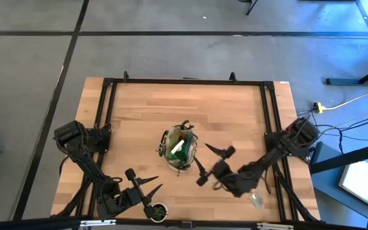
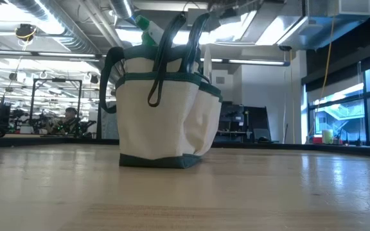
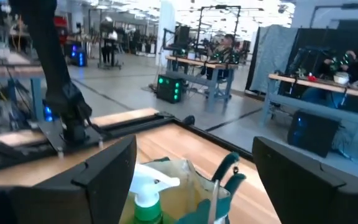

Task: Pick & Place Garden tools in Gardening bag
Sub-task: Put the brown trowel into the side pocket of the green gardening bag

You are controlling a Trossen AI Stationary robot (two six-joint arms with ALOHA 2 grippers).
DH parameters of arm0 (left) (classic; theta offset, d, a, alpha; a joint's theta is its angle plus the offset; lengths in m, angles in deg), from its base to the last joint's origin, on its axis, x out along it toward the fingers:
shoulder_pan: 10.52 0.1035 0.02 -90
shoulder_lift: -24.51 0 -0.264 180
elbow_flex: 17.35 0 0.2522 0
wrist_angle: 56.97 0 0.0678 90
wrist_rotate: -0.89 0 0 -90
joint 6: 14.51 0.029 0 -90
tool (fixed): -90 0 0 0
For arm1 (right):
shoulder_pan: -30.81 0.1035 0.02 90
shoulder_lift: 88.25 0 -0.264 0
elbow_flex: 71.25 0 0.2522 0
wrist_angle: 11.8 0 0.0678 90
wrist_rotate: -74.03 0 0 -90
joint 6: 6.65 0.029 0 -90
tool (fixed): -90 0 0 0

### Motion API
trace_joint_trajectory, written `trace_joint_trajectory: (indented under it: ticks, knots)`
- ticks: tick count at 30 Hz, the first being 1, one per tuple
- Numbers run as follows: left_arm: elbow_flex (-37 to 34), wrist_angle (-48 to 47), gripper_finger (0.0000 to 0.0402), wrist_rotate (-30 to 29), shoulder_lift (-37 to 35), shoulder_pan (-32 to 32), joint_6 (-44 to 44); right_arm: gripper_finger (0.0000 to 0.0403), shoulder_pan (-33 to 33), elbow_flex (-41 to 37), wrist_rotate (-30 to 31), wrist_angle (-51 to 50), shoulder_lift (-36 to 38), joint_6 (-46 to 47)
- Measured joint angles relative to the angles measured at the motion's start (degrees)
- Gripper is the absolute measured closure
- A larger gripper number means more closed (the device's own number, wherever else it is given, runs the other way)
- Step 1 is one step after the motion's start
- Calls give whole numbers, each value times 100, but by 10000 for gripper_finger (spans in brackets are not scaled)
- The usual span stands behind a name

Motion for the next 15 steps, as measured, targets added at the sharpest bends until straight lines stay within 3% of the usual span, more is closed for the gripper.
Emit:
trace_joint_trajectory:
  ticks: [4, 6, 15]
  knots:
    - [0, 0, 263, 0, 0, -13, 0, 80, 455, 2, 585, 1107, 7, -741]
    - [0, 0, 263, 0, 0, -37, 2, 80, 695, 2, 594, 1291, 7, -861]
    - [0, 2, 263, 0, 0, -117, 2, 83, 1561, 2, 592, 1407, 9, -3]
